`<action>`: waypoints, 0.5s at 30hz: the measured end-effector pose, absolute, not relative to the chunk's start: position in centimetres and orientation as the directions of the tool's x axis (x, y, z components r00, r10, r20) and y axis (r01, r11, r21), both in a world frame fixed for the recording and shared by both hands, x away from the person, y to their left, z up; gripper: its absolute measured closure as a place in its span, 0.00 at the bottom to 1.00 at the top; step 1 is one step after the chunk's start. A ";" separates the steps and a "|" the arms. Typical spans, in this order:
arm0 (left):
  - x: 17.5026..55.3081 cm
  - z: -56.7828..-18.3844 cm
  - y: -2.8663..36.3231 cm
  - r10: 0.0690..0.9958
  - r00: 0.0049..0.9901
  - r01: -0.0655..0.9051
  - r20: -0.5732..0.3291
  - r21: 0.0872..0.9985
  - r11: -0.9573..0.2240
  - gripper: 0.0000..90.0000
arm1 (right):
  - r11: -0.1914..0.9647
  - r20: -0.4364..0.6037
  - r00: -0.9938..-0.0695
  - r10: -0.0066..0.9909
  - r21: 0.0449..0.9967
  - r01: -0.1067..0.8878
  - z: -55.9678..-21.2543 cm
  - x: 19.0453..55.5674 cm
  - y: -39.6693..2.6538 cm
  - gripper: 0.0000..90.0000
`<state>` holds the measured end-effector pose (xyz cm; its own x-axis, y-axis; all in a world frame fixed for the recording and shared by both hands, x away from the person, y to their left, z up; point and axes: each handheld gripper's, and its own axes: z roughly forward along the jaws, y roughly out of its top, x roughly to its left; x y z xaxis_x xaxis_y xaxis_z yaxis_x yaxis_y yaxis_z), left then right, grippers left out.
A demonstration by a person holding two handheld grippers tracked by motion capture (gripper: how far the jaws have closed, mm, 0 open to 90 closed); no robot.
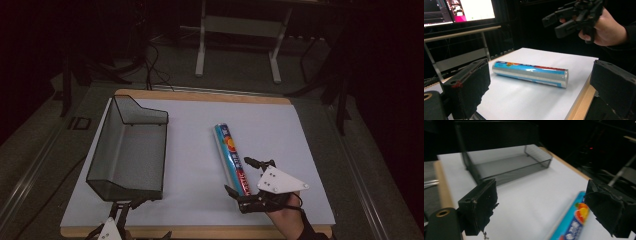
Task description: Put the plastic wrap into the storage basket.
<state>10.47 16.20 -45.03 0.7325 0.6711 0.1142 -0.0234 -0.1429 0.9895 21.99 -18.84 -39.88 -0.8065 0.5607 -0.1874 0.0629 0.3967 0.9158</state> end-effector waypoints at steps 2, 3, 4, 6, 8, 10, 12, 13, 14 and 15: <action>10.5 -45.0 16.2 0.669 0.734 -0.023 0.114 0.989 -0.143 0.04 | 0.395 -0.184 -0.806 0.563 0.916 0.067 -39.7 22.6 -18.7 0.12; 10.5 -45.0 16.2 0.670 0.734 -0.024 0.115 0.989 -0.145 0.04 | 0.382 -0.173 -0.802 0.571 0.921 0.073 -39.5 23.0 -18.7 0.12; 10.5 -45.0 16.2 0.669 0.735 -0.022 0.113 0.990 -0.143 0.04 | 0.382 -0.173 -0.802 0.571 0.921 0.073 -39.5 23.0 -18.7 0.12; 10.5 -45.1 16.2 0.668 0.736 -0.022 0.113 0.989 -0.143 0.04 | 0.396 -0.180 -0.797 0.576 0.915 0.079 -39.5 23.7 -18.5 0.12; 10.5 -45.1 16.1 0.667 0.736 -0.021 0.113 0.989 -0.145 0.04 | 0.394 -0.174 -0.794 0.582 0.915 0.088 -39.4 24.2 -18.3 0.12; 10.5 -45.1 16.1 0.667 0.736 -0.023 0.115 0.989 -0.144 0.04 | 0.403 -0.187 -0.781 0.595 0.911 0.089 -39.4 24.7 -18.1 0.12; 10.5 -45.1 16.1 0.666 0.737 -0.021 0.114 0.989 -0.146 0.04 | 0.400 -0.178 -0.783 0.596 0.911 0.097 -39.4 25.2 -17.9 0.12; 10.5 -45.1 16.1 0.666 0.737 -0.021 0.114 0.989 -0.146 0.04 | 0.402 -0.176 -0.778 0.603 0.910 0.106 -39.4 25.8 -17.7 0.12; 10.5 -45.1 16.1 0.666 0.737 -0.022 0.115 0.989 -0.146 0.04 | 0.402 -0.176 -0.778 0.603 0.910 0.106 -39.4 25.8 -17.7 0.12; 10.5 -45.1 16.1 0.666 0.737 -0.021 0.115 0.989 -0.148 0.04 | 0.408 -0.169 -0.764 0.623 0.903 0.133 -39.6 26.3 -17.4 0.12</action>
<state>10.47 16.11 -45.08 0.7374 0.6656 0.1153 -0.0212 -0.1478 0.9888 26.32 -17.44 -39.63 -0.7637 0.6231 -0.1692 0.1327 0.4079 0.9033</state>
